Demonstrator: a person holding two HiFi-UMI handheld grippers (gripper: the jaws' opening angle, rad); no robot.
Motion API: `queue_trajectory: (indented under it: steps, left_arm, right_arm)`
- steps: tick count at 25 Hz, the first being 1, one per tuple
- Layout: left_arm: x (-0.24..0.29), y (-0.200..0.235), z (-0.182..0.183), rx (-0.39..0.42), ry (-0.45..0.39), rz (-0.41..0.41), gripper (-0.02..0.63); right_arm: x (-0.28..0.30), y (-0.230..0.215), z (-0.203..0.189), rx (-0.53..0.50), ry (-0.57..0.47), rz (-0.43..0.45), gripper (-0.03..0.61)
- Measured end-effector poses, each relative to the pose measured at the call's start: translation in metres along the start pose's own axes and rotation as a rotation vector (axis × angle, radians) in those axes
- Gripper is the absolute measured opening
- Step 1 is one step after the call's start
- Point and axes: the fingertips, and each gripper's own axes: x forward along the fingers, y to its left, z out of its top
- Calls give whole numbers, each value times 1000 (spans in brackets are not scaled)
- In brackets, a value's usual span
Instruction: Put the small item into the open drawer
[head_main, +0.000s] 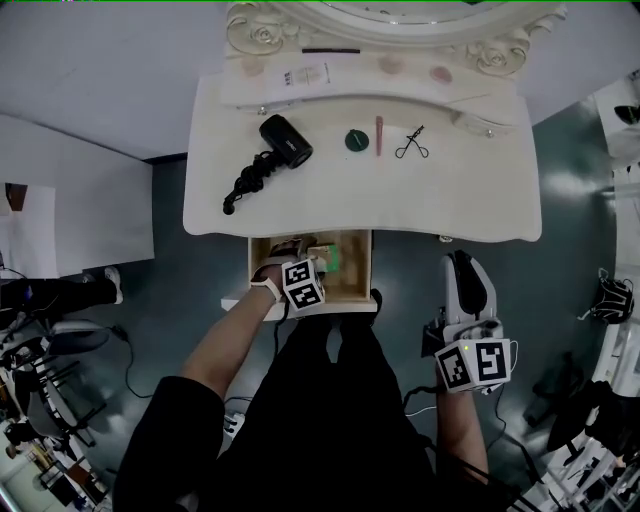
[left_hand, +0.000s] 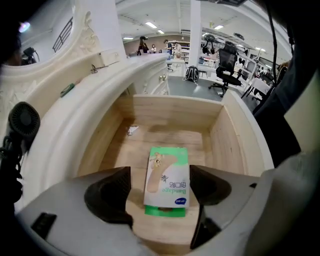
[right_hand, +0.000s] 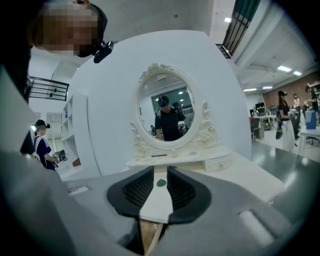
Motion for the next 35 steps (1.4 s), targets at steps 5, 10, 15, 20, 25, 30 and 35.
queue_trajectory:
  steps: [5,10,15,20,25,30,35]
  left_arm:
    - [-41,5,20,-56,-85,45,364]
    - [-98,15,46,-179,-223,94,357]
    - [-168,29,76,-295,-388,159,339]
    - [-244,44,97,-411,-561,263,313]
    - [-318,69,107,-538,-731,391,303]
    - [-385,84,107,-605,-850,534,287]
    - [-436,89,112,-614,-946,620,279]
  right_arm:
    - [3,8,6,-6,-14,21,83]
    - [6,19,16,-23,-31,51,91]
    - [7,30,30,-34,-70,87,97]
    - [4,41,46,-49,-110,118,98]
    - [1,58,71,-115,-163,139,98]
    - [-1,76,90,-145,-210,169,98]
    - [-8,89,108,-172,-242,183,98]
